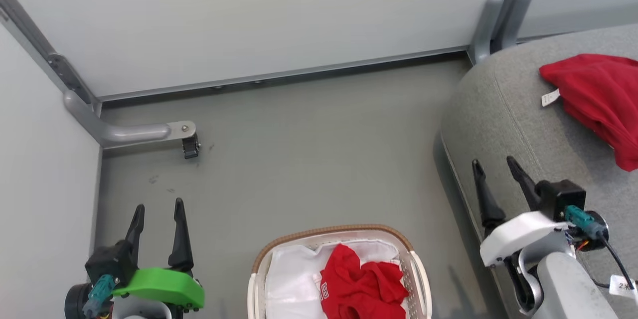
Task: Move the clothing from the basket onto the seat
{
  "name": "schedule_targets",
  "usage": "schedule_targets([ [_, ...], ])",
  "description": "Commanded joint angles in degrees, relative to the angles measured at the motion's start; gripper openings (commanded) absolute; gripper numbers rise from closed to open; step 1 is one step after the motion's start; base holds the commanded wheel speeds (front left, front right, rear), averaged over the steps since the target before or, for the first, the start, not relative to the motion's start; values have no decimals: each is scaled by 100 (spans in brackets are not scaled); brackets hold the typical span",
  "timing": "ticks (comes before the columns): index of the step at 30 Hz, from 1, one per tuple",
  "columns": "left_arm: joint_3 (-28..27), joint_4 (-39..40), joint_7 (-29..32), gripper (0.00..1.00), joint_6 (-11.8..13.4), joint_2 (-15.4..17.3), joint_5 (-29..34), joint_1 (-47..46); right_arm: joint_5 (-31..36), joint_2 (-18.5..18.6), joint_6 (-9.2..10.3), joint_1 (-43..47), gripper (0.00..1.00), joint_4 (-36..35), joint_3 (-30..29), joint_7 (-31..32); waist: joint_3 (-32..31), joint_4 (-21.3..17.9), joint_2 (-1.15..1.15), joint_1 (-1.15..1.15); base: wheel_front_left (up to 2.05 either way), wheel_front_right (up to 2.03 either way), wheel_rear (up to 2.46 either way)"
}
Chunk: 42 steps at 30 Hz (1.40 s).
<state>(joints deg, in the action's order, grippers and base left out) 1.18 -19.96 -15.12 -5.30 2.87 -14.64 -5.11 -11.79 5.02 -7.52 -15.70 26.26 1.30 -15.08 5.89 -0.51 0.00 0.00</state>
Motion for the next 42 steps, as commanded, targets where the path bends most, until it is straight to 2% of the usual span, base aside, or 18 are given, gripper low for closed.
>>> schedule_targets([
  [1,-42,27,-5,100,-2,9,-2,142,13,3,6,142,100,-12,-23,-13,-266,202,0,0,0,0,0],
  [13,-14,26,-6,100,2,9,-137,485,51,-118,6,497,100,-33,-74,-13,-541,134,0,0,0,0,0],
  [19,271,-138,-6,100,-72,8,-190,404,56,-115,6,392,100,-106,-32,-13,-416,30,0,0,0,0,0],
  [20,374,-188,-6,100,-90,9,-239,326,51,-109,6,325,100,-161,-9,-13,-310,2,0,0,0,0,0],
  [21,914,-423,-6,100,-154,10,-427,-50,1,-84,6,55,100,-392,81,-13,212,-135,0,0,0,0,0],
  [26,1662,-897,-4,100,-192,13,-916,-664,-84,-85,6,-419,100,-738,258,-13,973,-447,0,0,0,0,0],
  [34,2649,-1892,-5,100,-214,22,-1363,-1889,-183,-84,6,-972,100,-1180,452,-13,2027,-921,0,0,0,0,0],
  [42,3334,-2869,-5,100,-221,25,-1673,-2785,-244,-148,6,-1354,100,-1605,560,-13,2919,-1292,0,0,0,0,0],
])
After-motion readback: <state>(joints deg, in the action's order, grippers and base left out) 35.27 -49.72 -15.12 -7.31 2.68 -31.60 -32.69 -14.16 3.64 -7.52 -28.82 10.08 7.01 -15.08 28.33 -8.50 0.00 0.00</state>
